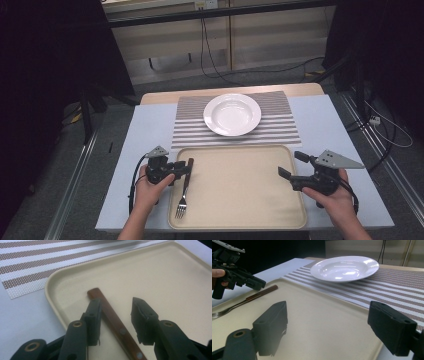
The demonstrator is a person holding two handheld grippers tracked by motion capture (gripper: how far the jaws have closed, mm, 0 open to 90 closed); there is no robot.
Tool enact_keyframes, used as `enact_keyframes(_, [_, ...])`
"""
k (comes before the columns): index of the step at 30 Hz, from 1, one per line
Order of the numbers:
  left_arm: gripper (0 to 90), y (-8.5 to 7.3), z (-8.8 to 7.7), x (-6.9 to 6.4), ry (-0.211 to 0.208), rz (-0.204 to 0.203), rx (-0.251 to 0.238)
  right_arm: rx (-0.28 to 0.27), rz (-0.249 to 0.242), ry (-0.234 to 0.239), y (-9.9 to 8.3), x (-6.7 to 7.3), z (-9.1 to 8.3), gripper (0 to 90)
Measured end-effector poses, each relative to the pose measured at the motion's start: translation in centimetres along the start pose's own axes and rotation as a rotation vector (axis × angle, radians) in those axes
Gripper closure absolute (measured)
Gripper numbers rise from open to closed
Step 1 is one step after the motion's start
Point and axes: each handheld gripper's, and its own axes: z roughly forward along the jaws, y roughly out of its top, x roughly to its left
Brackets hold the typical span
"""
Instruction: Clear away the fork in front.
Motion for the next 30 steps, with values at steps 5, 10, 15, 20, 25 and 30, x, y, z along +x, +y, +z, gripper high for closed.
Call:
enact_keyframes(5, [56.1,0.0,-0.2,-0.1,0.001,-0.007,-0.013,0.0,0.002,-0.004,0.0,-0.1,-0.1,16.2])
enact_keyframes(10, [51.3,0.0,-0.6,-0.5,-0.01,-0.003,-0.041,0.0,0.002,-0.012,0.0,-0.3,-0.1,16.2])
enact_keyframes(15, [42.2,0.1,-1.3,-0.9,-0.019,0.003,-0.073,0.004,0.008,-0.02,-0.2,-0.5,-0.3,16.1])
enact_keyframes(20, [32.8,0.1,-2.0,-1.0,-0.023,0.006,-0.095,0.012,0.013,-0.031,-0.3,-0.6,-0.6,16.1])
enact_keyframes(25, [25.9,0.1,-2.8,-1.2,-0.036,-0.004,-0.108,0.013,0.021,-0.045,-0.5,-0.9,-1.2,16.1])
enact_keyframes(30, [22.8,0.0,-3.9,-1.4,-0.036,0.001,-0.14,0.031,0.014,-0.047,-1.0,-0.8,-1.7,16.1])
